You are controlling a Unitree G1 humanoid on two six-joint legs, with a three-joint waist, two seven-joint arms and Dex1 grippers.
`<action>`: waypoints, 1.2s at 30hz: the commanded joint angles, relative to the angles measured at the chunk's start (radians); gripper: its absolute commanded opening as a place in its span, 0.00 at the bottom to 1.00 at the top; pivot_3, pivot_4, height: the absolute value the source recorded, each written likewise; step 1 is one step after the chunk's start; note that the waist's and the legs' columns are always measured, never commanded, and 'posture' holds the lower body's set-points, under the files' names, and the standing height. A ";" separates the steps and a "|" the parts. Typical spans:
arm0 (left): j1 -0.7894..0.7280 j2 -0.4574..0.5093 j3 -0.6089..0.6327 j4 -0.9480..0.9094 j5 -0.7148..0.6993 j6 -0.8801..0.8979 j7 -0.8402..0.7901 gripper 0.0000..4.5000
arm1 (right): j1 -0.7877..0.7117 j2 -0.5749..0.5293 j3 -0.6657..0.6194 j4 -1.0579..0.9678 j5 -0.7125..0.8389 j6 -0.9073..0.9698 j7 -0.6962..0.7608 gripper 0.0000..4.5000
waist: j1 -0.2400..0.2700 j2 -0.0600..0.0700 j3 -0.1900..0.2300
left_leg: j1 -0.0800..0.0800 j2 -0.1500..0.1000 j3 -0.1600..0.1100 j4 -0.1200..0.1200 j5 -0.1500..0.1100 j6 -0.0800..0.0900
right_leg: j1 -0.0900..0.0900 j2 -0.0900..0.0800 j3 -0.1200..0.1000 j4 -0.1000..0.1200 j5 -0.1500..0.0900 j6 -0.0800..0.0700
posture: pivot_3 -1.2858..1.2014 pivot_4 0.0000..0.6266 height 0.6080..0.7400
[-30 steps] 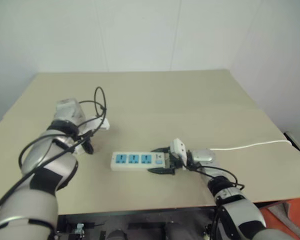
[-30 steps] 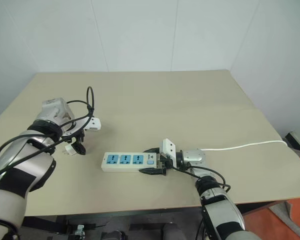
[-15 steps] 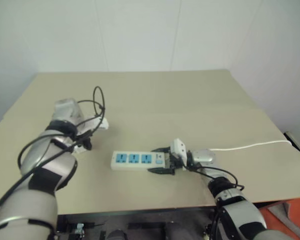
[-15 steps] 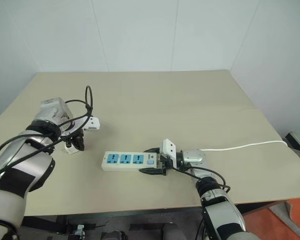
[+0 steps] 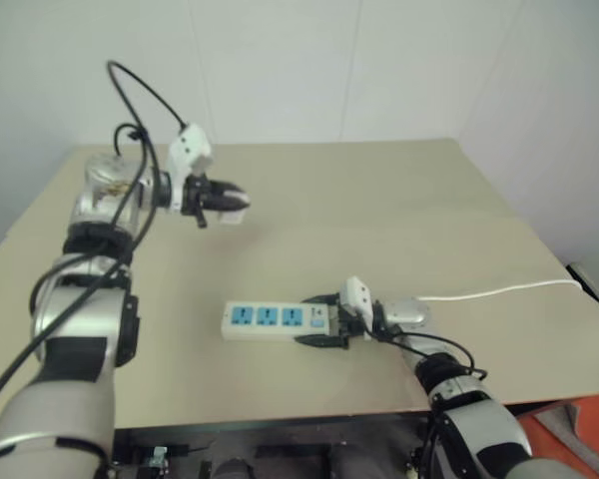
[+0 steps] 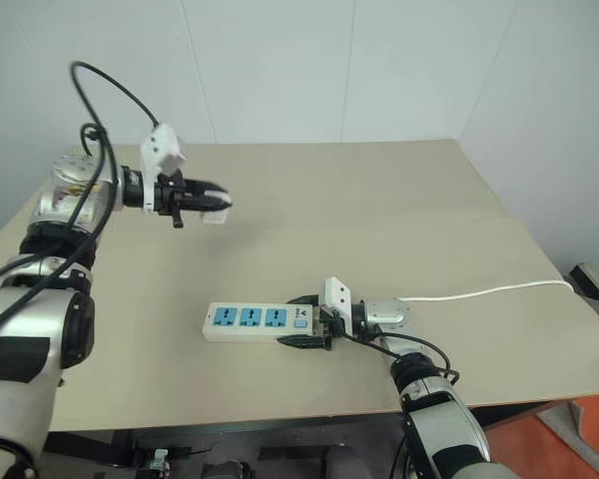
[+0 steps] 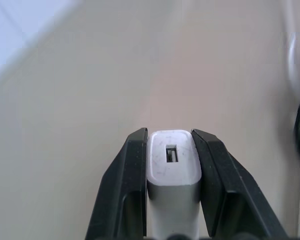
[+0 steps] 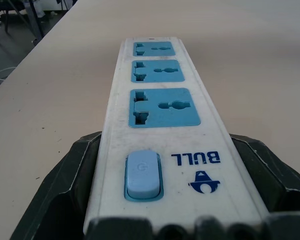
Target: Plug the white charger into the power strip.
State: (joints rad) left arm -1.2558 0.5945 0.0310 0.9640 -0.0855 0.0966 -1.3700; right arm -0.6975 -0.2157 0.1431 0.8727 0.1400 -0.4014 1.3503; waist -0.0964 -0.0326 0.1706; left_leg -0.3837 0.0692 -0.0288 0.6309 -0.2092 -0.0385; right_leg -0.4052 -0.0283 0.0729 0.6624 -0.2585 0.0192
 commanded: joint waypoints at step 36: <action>0.556 -0.156 -0.087 -0.618 -0.346 0.024 -0.216 0.23 | 0.007 0.013 0.019 -0.001 -0.013 0.017 -0.004 0.76 | -0.001 0.000 0.000 | 0.001 0.000 0.000 0.001 0.000 0.000 | 0.001 0.000 0.000 0.000 0.000 -0.001 | 0.52 0.24 1.00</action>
State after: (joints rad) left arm -0.6999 0.4385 -0.0601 0.3678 -0.4302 0.1464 -1.5946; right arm -0.6998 -0.2145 0.1476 0.8742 0.1381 -0.4001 1.3452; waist -0.0969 -0.0324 0.1704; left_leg -0.3831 0.0692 -0.0291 0.6323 -0.2092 -0.0384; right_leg -0.4041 -0.0280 0.0734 0.6621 -0.2581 0.0183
